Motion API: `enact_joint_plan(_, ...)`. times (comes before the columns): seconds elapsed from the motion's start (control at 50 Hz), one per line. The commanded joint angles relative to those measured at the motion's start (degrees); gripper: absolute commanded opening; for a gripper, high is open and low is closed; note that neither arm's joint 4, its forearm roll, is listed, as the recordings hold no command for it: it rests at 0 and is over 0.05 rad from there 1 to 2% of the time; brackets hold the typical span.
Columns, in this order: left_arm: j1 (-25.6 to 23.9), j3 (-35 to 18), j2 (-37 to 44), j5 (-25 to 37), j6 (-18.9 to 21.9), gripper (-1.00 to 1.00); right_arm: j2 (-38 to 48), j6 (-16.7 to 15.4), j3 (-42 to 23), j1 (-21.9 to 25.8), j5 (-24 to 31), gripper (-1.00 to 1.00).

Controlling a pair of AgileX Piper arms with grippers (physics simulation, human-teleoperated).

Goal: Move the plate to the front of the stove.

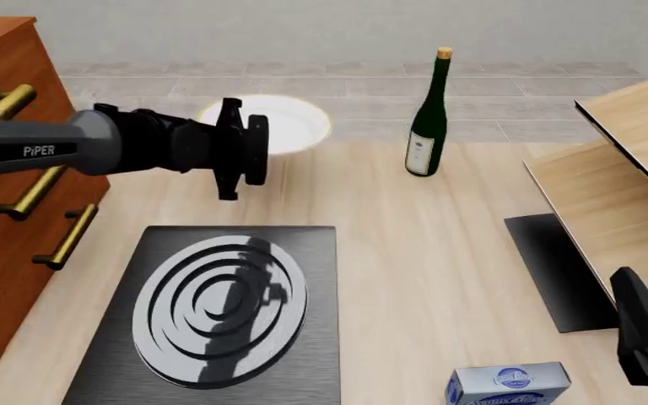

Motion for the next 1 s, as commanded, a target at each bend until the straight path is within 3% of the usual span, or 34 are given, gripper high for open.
enact_joint_plan(0.02,0.19,-1.14,0.91,0.08,-0.26,-1.00,-0.01,0.01,0.00,0.00,0.00,1.00)
enact_joint_plan(0.68,1.50,2.21,3.17,-2.92,-0.04,-1.00,0.11,0.02,0.00,0.00,-0.04,1.00)
enact_joint_plan(1.0,1.76,1.04,4.33,-2.61,-0.11,-1.00,0.17,0.01,0.00,-0.01,-0.07,1.00)
